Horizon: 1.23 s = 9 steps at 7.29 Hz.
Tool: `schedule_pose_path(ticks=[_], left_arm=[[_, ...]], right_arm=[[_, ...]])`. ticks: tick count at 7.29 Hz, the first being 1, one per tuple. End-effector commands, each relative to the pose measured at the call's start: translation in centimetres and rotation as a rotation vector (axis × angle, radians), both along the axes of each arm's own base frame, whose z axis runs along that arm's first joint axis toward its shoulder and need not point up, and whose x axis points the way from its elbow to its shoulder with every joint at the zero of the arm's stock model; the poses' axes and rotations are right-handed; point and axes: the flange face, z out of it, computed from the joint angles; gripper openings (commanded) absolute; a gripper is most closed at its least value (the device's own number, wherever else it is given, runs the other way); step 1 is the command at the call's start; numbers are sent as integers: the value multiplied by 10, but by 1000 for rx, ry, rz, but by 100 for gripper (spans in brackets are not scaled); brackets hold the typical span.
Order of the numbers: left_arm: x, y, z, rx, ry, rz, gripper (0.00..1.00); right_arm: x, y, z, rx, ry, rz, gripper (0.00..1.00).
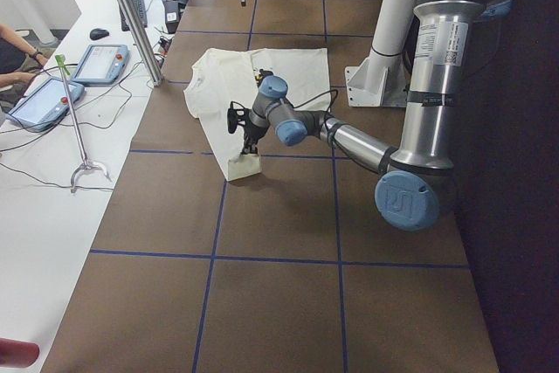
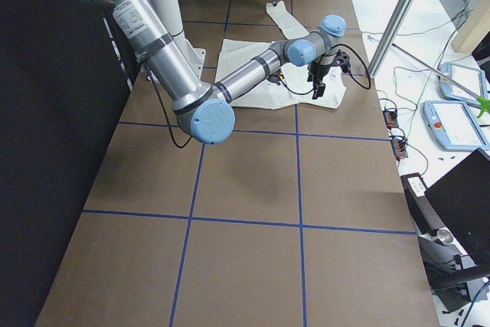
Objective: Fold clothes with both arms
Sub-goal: 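Lift the sleeve with the left gripper and fold it across the shirt body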
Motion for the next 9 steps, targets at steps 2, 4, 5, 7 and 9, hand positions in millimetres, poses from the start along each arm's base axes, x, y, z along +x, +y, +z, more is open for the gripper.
schedule_pose_path(ticks=[2,4,5,7,9], left_arm=[[24,-47,-207,36,161,62,0],[43,-49,-319,39,328,60,0],[91,-30,-358,-25,390,88,0],[191,-16,-399,-102,473,51,0],[285,-13,-369,-105,482,-5,0]], right_arm=[[84,44,97,4,29,33,100],[95,56,120,-4,32,44,100],[95,56,120,-10,32,50,100],[95,57,123,-18,34,52,100],[94,57,126,-24,36,51,100]])
